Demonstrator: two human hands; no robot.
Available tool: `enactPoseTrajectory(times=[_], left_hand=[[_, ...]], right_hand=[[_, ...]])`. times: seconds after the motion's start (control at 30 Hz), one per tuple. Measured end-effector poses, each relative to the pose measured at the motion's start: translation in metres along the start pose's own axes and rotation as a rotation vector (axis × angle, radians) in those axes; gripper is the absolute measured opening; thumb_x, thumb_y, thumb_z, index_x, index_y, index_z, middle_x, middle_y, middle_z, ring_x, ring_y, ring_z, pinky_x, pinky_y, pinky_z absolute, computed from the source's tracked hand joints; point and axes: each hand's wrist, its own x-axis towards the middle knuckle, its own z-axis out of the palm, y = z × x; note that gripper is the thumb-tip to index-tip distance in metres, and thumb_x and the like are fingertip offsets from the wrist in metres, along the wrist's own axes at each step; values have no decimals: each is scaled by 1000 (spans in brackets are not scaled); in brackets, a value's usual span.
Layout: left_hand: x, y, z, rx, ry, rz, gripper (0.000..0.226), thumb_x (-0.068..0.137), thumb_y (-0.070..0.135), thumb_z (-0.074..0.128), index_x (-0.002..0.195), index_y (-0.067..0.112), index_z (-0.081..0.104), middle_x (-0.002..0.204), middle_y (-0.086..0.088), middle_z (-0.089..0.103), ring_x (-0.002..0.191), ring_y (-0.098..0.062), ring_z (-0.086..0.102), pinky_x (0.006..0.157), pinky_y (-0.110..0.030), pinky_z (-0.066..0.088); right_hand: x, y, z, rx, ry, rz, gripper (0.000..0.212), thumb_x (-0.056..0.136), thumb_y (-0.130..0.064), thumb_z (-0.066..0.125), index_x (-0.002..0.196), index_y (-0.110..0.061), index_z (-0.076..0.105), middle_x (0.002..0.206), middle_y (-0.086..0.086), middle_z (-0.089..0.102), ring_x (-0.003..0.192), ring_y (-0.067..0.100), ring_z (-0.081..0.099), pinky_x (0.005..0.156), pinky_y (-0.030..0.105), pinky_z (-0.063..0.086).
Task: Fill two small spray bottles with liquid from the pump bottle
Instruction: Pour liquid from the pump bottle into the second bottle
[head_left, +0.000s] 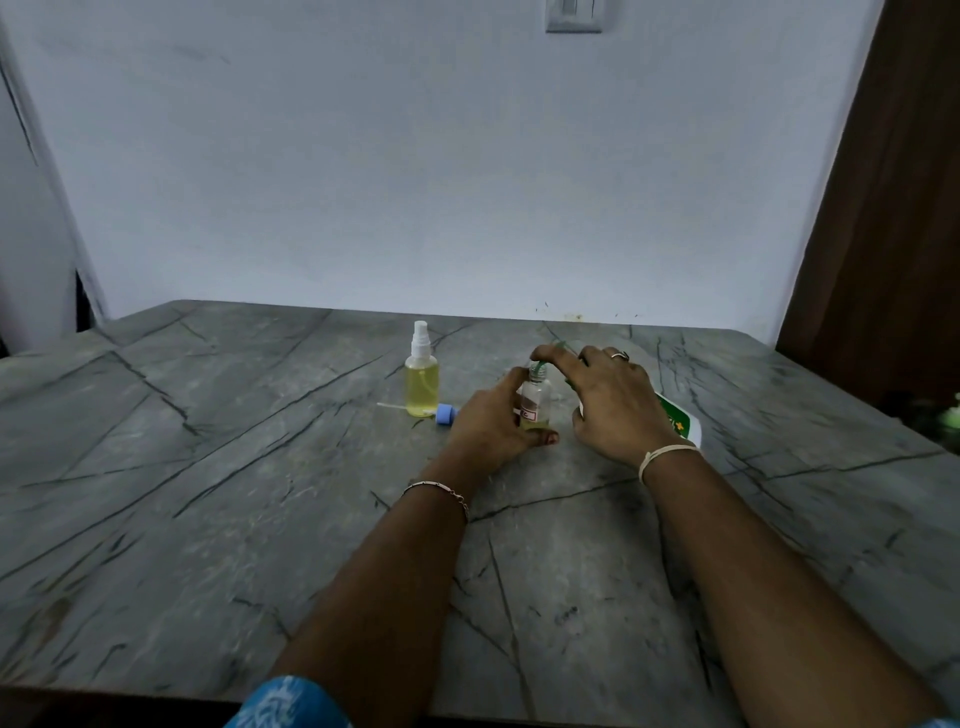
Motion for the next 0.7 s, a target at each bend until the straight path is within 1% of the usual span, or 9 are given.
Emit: enactPoseTrajectory(times=[0.13,0.27,0.37,0.47,0.53,0.6,0.7], left_hand=[[-1,1,1,0,-1,3,79,70,33,82,136,26,38,113,-3,67,97,-19,64,88,-39,53],[0,0,2,-3,-2,8,77,70,32,82,135,27,39,112,-2,66,95,-18,64,87,-38,54],[2,-1,2,-18,8,2,75,70,33,82,133,29,41,108,1,66,93,-15,64,85,-33,53],[2,-3,2,-32,18,4,75,69,35,82,132,29,42,102,5,65,87,-12,62,80,-26,51],[1,-4,2,-31,23,9,73,68,35,82,130,29,43,102,5,66,83,-10,61,77,-24,49],[2,-4,2,-28,25,10,73,68,35,82,129,29,43,104,3,67,85,-11,62,80,-26,51],[1,-3,3,-23,11,11,75,68,36,82,130,30,41,109,0,67,93,-17,64,85,-36,54]], right_hand=[[0,-1,-1,13,14,2,69,78,-10,62,134,-37,33,109,5,57,109,28,50,90,44,43],[3,-3,0,6,25,13,65,77,-10,62,131,-34,36,112,5,57,110,28,50,91,44,44],[2,-2,0,-14,14,9,70,80,-11,62,137,-37,31,115,6,56,112,28,49,94,44,43],[0,0,-1,-25,-14,-7,81,84,-11,60,145,-44,20,119,8,53,115,29,48,96,44,42],[-1,0,-2,-22,-16,-11,81,85,-12,59,146,-45,18,120,8,53,116,30,48,97,44,42],[-1,0,-2,-16,-15,-6,76,84,-13,60,144,-42,24,119,8,54,116,29,48,97,44,42],[1,-1,-1,-16,-4,-1,70,81,-12,61,137,-38,29,114,6,56,112,28,49,94,44,42]])
